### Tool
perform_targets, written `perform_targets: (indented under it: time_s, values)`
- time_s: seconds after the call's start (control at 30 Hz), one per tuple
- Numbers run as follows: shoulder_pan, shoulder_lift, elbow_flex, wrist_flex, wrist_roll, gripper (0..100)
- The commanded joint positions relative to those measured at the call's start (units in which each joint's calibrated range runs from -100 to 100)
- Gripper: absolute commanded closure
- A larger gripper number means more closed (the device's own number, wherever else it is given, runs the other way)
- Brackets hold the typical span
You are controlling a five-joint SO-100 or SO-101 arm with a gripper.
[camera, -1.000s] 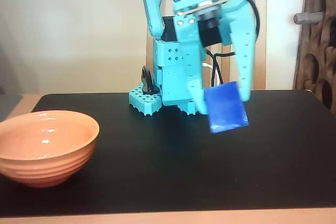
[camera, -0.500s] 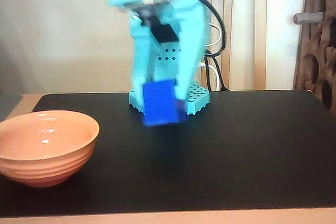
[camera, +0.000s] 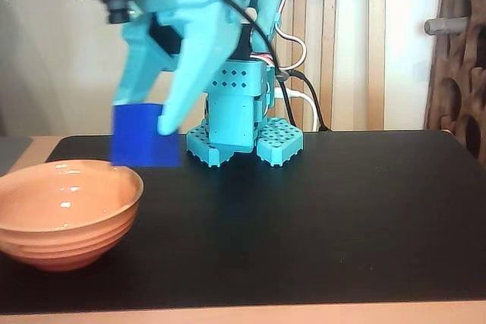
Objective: Place the blue cube in the orange bowl.
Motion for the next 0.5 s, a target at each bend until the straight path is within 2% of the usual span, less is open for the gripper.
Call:
perform_targets:
  time_s: [0.0, 0.47]
  values:
    - [6.2, -3.5, -0.3, 0.7, 1.6, 90]
    - [13.1, 0.3, -0.3, -0.6, 2.7, 90]
